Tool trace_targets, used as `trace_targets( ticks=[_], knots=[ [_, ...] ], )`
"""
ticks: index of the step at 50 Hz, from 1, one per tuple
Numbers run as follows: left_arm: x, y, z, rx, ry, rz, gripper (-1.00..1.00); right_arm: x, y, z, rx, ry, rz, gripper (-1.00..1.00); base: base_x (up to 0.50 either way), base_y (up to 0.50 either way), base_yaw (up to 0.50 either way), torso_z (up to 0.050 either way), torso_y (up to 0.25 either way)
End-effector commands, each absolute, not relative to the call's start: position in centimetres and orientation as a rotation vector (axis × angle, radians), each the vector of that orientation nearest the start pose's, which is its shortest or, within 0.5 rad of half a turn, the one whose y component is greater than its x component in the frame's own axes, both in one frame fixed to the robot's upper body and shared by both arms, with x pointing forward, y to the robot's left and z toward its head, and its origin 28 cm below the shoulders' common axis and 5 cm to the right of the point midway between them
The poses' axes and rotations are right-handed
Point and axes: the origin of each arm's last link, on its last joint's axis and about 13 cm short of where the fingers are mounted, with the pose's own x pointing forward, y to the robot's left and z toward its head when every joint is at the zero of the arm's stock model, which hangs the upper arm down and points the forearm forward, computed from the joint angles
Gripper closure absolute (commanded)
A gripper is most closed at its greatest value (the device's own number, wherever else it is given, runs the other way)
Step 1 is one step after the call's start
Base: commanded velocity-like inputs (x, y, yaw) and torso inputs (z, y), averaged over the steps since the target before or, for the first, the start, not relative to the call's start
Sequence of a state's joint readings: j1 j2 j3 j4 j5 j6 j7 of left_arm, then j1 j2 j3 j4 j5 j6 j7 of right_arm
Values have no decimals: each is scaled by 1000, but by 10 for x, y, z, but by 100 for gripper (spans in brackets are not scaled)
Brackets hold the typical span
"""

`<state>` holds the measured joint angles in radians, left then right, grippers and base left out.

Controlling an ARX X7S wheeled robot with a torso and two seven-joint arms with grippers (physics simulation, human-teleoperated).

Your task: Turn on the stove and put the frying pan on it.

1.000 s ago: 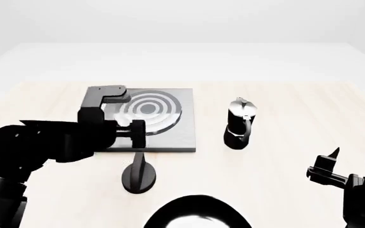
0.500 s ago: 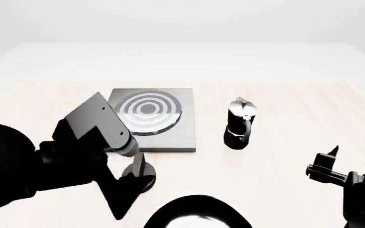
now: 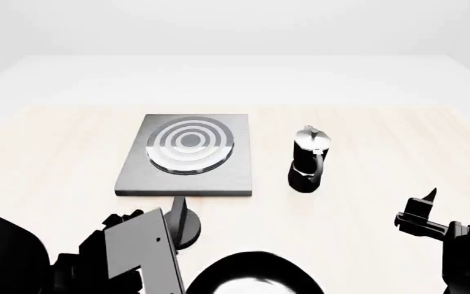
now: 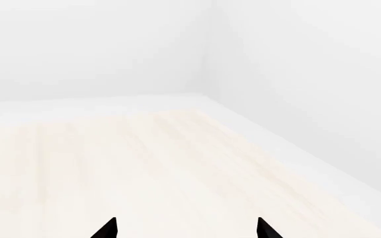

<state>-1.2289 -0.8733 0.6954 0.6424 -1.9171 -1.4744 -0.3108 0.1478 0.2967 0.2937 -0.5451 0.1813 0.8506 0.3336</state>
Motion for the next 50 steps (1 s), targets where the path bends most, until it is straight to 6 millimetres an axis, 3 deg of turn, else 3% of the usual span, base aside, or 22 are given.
trace_targets(
  ticks=[1, 24, 50],
  knots=[
    [178, 248, 249, 634, 721, -1052, -100, 207, -199, 122, -114, 91, -555, -100, 0, 0, 0, 0, 0],
    [158, 249, 219, 685, 913, -1076, -100, 208, -200, 124, -112, 98, -576, -100, 0, 0, 0, 0, 0],
    [165, 258, 207, 641, 1009, -976, -100, 208, -200, 120, -109, 127, -594, -100, 0, 0, 0, 0, 0]
  ],
)
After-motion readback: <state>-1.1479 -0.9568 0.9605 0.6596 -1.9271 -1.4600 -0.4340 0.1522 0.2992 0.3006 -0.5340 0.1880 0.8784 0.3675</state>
